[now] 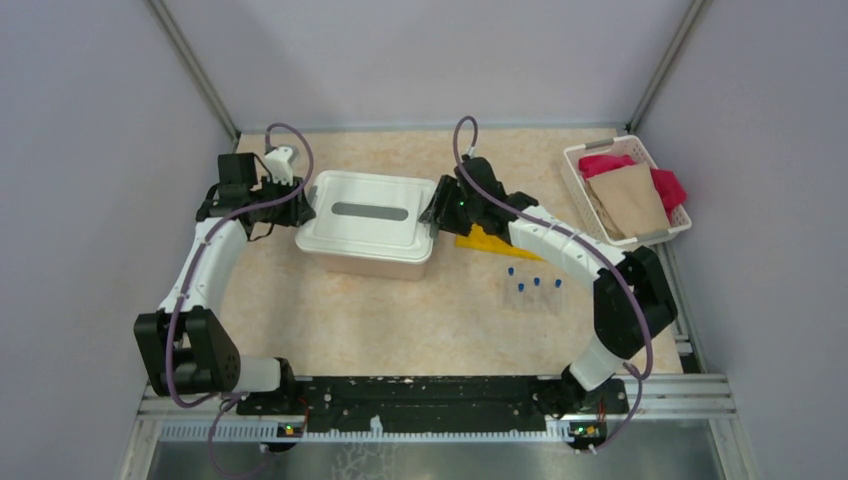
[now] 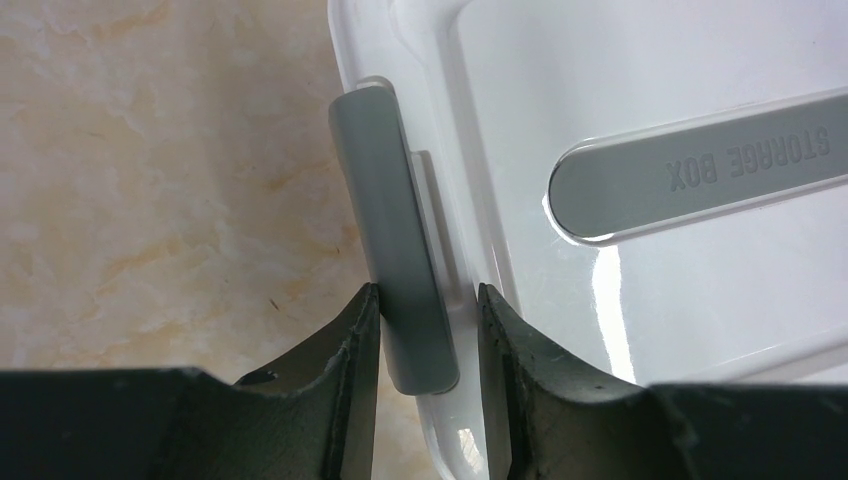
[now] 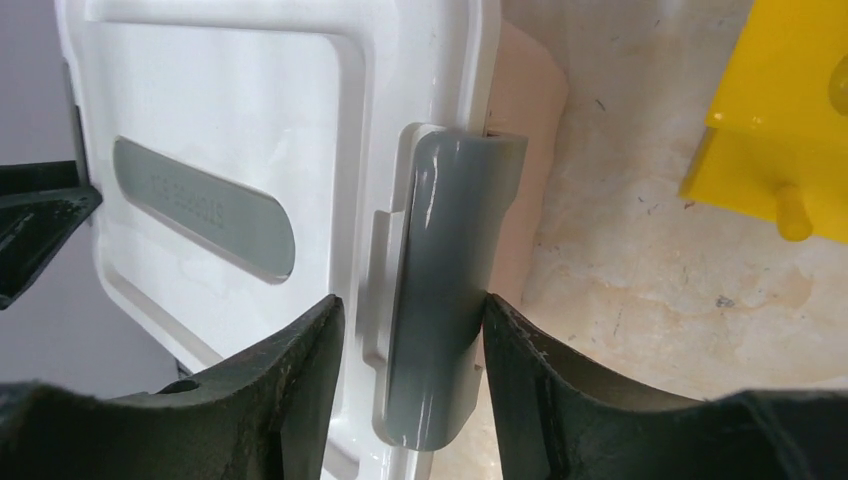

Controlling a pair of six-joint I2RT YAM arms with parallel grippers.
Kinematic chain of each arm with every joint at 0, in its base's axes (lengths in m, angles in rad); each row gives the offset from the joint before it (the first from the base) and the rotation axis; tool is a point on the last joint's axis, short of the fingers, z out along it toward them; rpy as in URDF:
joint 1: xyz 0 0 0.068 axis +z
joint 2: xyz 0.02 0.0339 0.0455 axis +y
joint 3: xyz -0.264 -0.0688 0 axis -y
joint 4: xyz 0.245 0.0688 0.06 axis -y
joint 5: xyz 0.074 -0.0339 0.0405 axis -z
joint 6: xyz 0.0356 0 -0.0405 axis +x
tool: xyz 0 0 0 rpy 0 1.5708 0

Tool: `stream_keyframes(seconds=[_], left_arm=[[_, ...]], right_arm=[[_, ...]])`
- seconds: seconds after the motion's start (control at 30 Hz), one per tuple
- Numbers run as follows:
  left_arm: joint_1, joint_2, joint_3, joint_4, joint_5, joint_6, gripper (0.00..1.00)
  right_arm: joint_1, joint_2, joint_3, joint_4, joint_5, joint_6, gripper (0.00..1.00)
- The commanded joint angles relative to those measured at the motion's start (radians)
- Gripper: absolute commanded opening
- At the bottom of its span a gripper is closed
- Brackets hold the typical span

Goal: Organize the chemistry lab equipment

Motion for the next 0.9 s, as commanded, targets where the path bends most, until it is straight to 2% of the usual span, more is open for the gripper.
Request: stream_keyframes(seconds=[0.0,0.13,0.33,0.43,0.63,0.7,0.8,0.87], left_arm=[[-0.006,-0.008,0.037,0.029,0.077,0.002,0.30],[-0.006,-0.005,0.035,0.035,0.089,-0.003,0.30],[-0.006,0.014,0.033,0.045,0.144,-0.003,0.30],[-0.005,0.028,0.030,0.083,0.157,-0.025,0.31],[-0.008,0.099,0.091,0.111,0.199,-0.067,0.37],[-0.008,0.116,0.119,0.079,0.231,-0.074,0.44],[-0.006,0.101,0.110,0.062,0.248,-0.080,0.61],[-0.006,0.081,0.102,0.062,0.242,-0.078,0.67]], right_arm=[[0.032,0.039,0.119,-0.057,0.055,-0.085,0.50],[0.037,0.059,0.167,-0.094,0.097,-0.121,0.40],[0.033,0.119,0.271,-0.151,0.152,-0.189,0.33],[0.017,0.167,0.328,-0.178,0.155,-0.211,0.42],[-0.036,0.235,0.424,-0.208,0.131,-0.243,0.53],[-0.047,0.246,0.458,-0.230,0.134,-0.256,0.60],[-0.053,0.243,0.493,-0.253,0.135,-0.278,0.73],[-0.053,0.228,0.500,-0.254,0.126,-0.283,0.76]])
